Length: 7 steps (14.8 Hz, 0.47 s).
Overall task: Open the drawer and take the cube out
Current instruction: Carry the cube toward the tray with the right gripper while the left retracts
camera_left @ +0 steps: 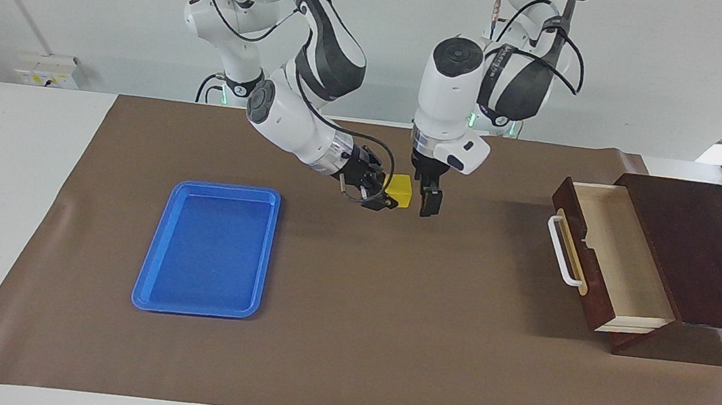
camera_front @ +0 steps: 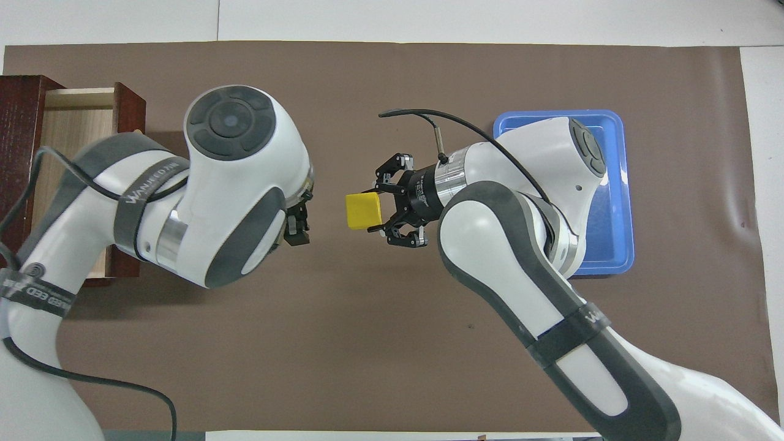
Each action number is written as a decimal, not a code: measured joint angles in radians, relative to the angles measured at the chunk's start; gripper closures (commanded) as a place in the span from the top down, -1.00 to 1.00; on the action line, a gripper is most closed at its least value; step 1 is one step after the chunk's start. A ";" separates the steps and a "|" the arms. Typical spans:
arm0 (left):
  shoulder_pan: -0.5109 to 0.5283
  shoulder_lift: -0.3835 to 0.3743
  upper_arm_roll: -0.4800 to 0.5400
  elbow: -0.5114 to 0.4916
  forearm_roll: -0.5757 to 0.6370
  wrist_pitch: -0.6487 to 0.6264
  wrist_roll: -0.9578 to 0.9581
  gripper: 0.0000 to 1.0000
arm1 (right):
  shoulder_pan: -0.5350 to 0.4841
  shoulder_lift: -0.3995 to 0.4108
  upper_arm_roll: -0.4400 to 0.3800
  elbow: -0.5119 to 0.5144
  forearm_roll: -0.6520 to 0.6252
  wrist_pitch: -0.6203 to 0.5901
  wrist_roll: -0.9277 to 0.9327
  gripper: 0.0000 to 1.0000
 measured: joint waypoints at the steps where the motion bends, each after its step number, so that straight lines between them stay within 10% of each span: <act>1: 0.054 0.000 0.002 -0.007 0.000 0.000 0.010 1.00 | -0.029 0.000 -0.001 0.000 -0.002 -0.024 -0.028 -1.00; 7: 0.335 -0.001 0.006 -0.044 0.000 0.043 0.141 1.00 | -0.368 0.000 -0.013 -0.003 -0.102 -0.250 -0.274 -1.00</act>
